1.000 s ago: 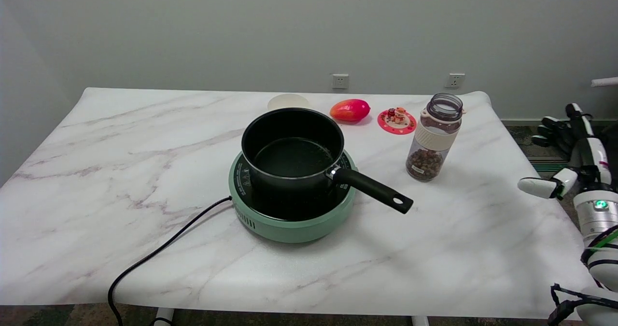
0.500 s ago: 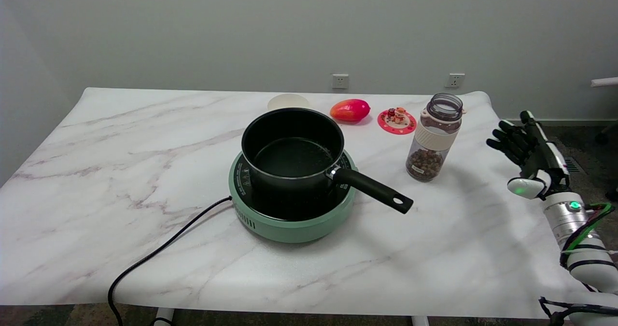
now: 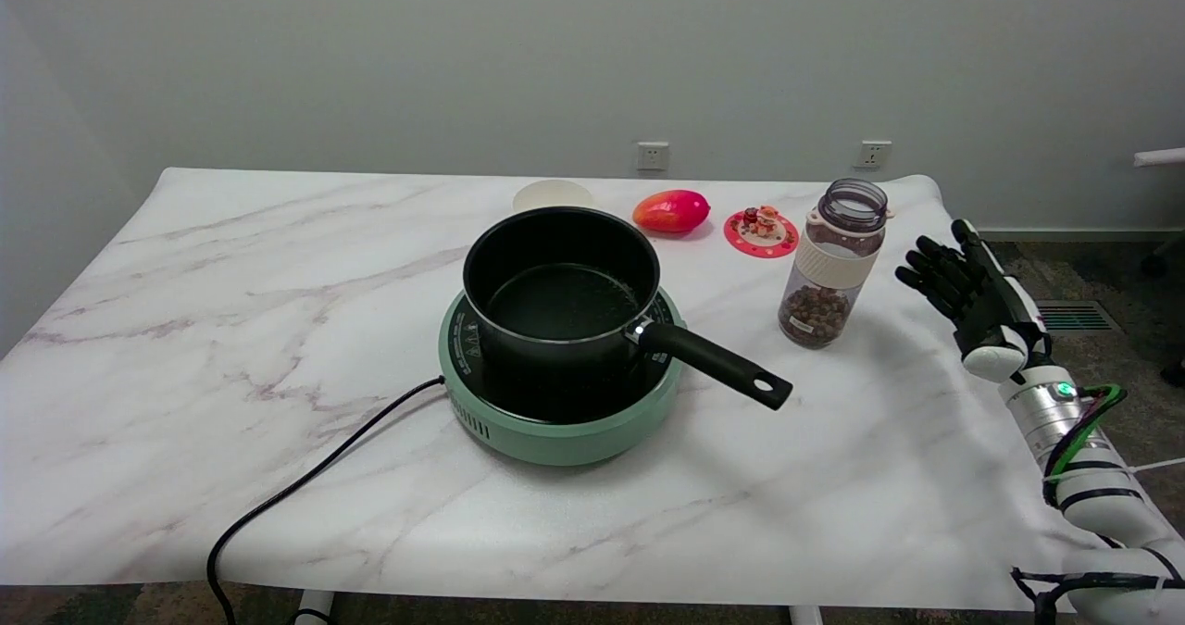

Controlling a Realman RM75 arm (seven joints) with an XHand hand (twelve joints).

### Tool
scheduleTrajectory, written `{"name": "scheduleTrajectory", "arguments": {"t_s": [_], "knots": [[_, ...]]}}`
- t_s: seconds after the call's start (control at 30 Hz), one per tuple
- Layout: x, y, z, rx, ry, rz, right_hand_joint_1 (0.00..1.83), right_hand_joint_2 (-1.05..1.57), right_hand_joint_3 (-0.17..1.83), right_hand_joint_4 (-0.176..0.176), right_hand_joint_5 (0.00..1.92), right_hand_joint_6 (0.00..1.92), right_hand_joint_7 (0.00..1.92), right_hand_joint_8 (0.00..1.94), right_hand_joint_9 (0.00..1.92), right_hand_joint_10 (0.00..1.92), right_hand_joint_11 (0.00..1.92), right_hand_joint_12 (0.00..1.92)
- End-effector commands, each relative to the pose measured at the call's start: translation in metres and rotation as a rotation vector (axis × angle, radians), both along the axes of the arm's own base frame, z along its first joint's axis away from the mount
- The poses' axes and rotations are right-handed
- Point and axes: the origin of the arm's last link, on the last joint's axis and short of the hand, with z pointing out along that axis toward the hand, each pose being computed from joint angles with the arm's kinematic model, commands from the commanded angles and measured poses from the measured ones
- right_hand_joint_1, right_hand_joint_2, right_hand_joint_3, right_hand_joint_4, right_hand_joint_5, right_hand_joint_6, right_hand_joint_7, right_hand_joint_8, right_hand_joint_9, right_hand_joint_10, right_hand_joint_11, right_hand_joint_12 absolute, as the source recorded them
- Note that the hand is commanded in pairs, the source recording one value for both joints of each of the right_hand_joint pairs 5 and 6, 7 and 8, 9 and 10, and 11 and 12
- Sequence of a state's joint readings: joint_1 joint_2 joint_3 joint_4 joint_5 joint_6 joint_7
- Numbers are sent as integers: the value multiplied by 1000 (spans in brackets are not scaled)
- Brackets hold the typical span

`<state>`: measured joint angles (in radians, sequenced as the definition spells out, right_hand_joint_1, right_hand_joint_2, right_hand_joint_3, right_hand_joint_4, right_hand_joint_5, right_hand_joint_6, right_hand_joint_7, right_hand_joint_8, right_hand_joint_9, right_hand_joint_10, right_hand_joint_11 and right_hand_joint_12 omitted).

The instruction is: Pick up the bottle.

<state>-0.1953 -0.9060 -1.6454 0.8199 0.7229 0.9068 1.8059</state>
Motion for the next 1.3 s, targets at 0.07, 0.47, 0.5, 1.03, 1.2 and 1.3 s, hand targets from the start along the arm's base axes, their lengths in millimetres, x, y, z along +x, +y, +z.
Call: {"name": "scheduleTrajectory", "arguments": {"t_s": [0.07, 0.47, 0.5, 1.03, 1.2, 1.3], "knots": [[4, -29, 0, 94, 51, -25, 1186, -959, 930, 0, 0, 0, 301, 301, 359, 359, 443, 443], [16, -65, -7, 153, 108, -13, 1184, -957, 928, 0, 0, 0, 311, 311, 364, 364, 445, 445], [16, -67, -8, 156, 109, -11, 1184, -959, 929, 0, 0, 0, 310, 310, 363, 363, 445, 445], [15, -97, -24, 200, 108, -28, 1182, -1014, 968, 0, 1, 1, 285, 285, 338, 338, 409, 409], [10, -99, -30, 207, 96, -30, 1183, -1026, 974, 0, 13, 13, 280, 280, 324, 324, 395, 395], [7, -99, -35, 209, 86, -31, 1184, -1031, 973, 0, 17, 17, 280, 280, 321, 321, 393, 393]]}}
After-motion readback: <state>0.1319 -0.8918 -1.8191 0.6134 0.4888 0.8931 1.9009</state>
